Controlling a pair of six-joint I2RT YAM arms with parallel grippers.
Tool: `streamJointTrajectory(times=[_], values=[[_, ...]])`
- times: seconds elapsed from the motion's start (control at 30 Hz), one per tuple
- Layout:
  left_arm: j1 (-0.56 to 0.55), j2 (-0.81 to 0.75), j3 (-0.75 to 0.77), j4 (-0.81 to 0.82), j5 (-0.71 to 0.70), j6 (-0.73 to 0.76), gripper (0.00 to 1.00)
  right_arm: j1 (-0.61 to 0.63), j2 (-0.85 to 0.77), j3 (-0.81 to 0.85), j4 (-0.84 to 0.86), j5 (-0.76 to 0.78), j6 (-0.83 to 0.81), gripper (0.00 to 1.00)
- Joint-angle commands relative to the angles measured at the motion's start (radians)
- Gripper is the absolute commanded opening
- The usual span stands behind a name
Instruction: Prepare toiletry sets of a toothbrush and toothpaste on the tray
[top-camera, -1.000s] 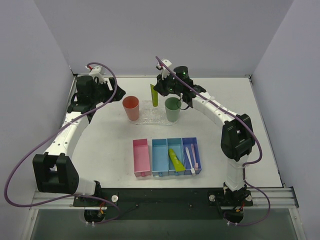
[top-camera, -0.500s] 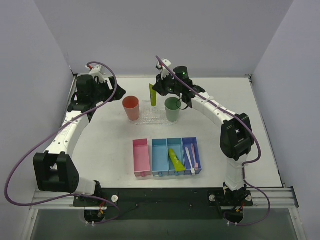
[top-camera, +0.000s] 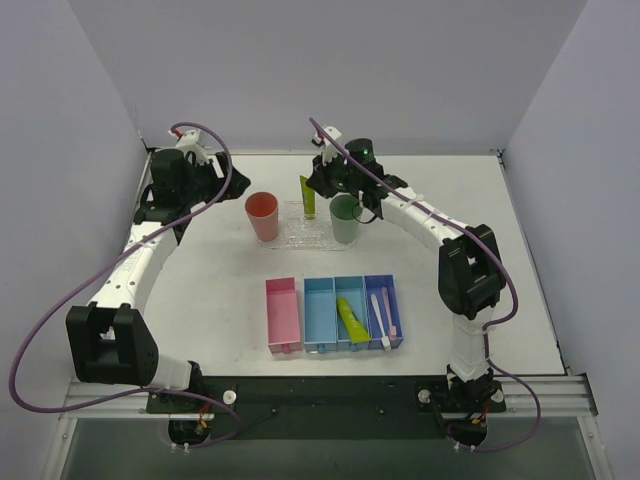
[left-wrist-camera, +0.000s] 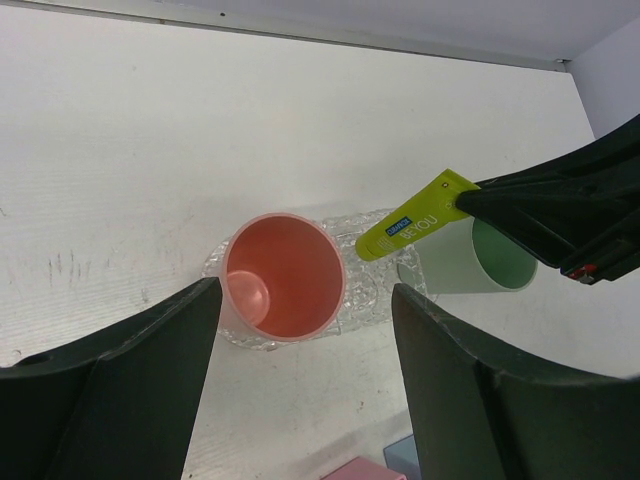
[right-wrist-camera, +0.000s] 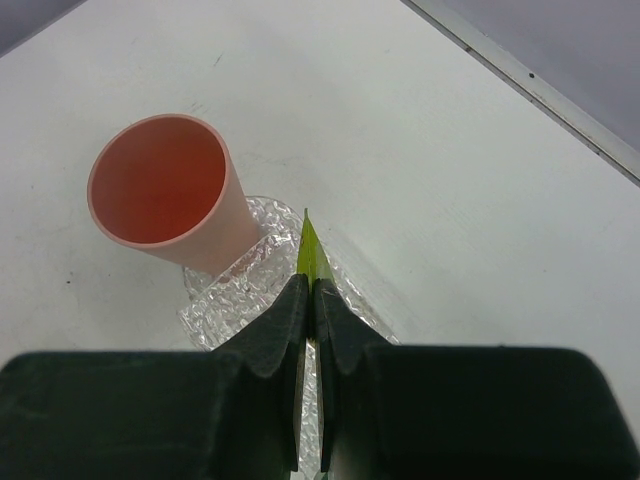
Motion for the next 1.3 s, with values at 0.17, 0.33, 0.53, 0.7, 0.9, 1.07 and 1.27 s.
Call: streamJointTrajectory(times=[0.17, 0.33, 0.53, 0.7, 0.9, 1.07, 1.27], values=[[0.014, -0.009, 0.018, 0.068, 0.021, -0.014, 0.79, -0.016, 0.0, -0.007, 0.1, -0.036, -0.017, 0.01], [0.015, -0.008, 0.011, 0.073, 0.024, -0.017, 0.79, -0.016, 0.008, -0.016, 0.105, -0.041, -0.019, 0.01], [0.021, -0.015, 0.002, 0.077, 0.027, -0.017, 0.79, -0.02, 0.018, -0.024, 0.12, -0.049, -0.016, 0.02], [0.024, -0.031, -0.018, 0.083, 0.027, -0.017, 0.79, -0.02, 0.028, -0.027, 0.126, -0.059, -0.013, 0.02], [0.029, -0.049, -0.034, 0.083, 0.027, -0.019, 0.79, -0.02, 0.029, -0.036, 0.126, -0.066, -0.016, 0.04], [0.029, -0.054, -0.041, 0.085, 0.029, -0.019, 0.79, -0.019, 0.031, -0.039, 0.114, -0.069, -0.027, 0.05], [0.03, -0.061, -0.048, 0.09, 0.029, -0.019, 0.79, -0.014, 0.029, -0.034, 0.109, -0.07, -0.034, 0.08]])
